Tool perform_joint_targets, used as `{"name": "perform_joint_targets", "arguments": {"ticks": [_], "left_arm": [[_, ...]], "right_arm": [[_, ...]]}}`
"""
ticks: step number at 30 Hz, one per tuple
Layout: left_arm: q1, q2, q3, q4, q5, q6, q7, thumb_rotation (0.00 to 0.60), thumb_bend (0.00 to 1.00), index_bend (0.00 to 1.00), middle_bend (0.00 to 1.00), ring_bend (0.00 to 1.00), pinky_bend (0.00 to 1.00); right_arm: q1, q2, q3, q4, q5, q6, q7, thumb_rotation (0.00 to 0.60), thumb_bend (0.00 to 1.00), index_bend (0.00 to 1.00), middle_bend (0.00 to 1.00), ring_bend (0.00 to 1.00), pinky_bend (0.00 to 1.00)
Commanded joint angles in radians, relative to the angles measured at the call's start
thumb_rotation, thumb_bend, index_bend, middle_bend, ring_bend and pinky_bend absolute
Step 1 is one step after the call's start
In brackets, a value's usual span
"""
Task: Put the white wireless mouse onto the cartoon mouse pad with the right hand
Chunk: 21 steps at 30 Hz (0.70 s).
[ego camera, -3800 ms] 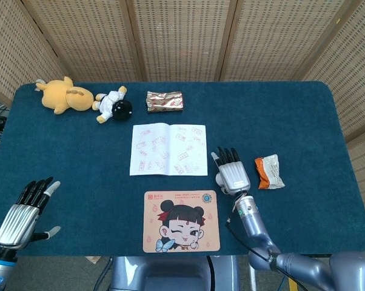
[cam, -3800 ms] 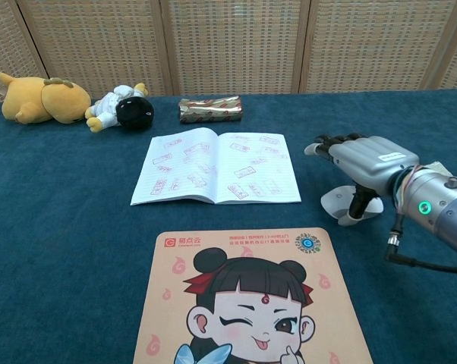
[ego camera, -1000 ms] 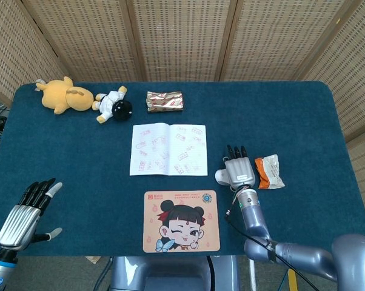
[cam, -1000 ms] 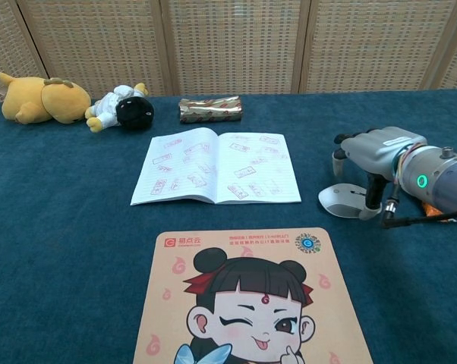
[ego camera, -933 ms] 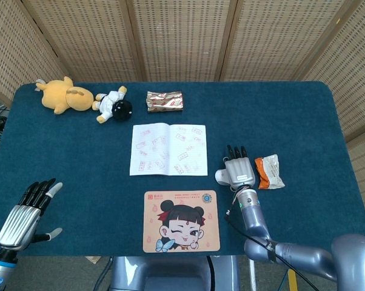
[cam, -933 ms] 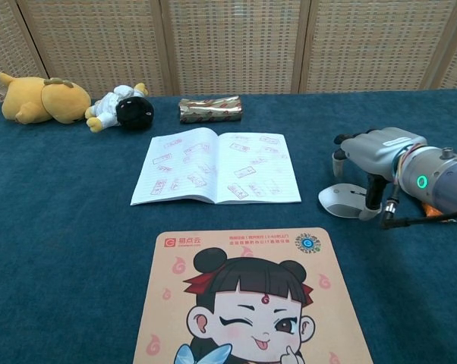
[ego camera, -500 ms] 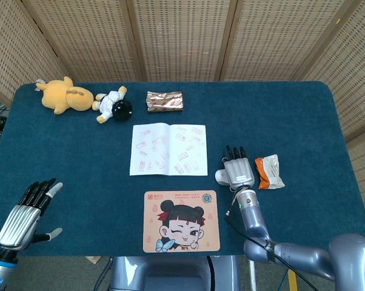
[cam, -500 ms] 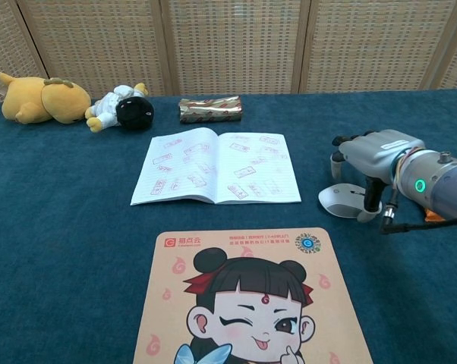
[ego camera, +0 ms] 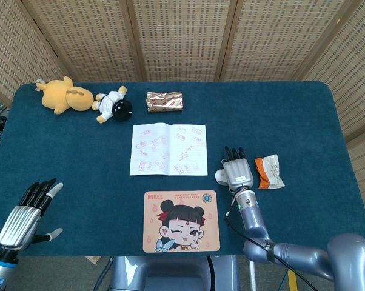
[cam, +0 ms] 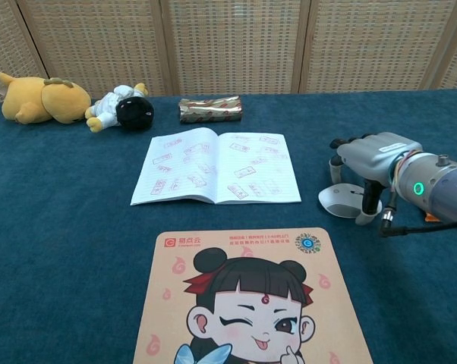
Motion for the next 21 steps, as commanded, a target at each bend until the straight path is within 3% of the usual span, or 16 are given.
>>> {"name": "perform_joint_targets", "arguments": {"ticks": [1, 21], "left_arm": [[0.0, 0.0, -0.001, 0.0, 0.0, 0.001, -0.001, 0.6, 0.06, 0.0, 0.0, 0.0, 0.0], [-0.001, 0.001, 0.002, -0.001, 0.006, 0.001, -0.004, 0.6, 0.06, 0.0, 0.0, 0.0, 0.0]], "right_arm": [[0.001, -0.002, -0.001, 0.002, 0.0, -0.001, 0.001, 0.6, 0.05, 0.35, 0.0, 0.0, 0.0], [0.011, -0.024, -0.001, 0.023, -0.007, 0.001, -0.001, 0.6, 0.26, 0.41, 0.0, 0.0, 0.0]]}}
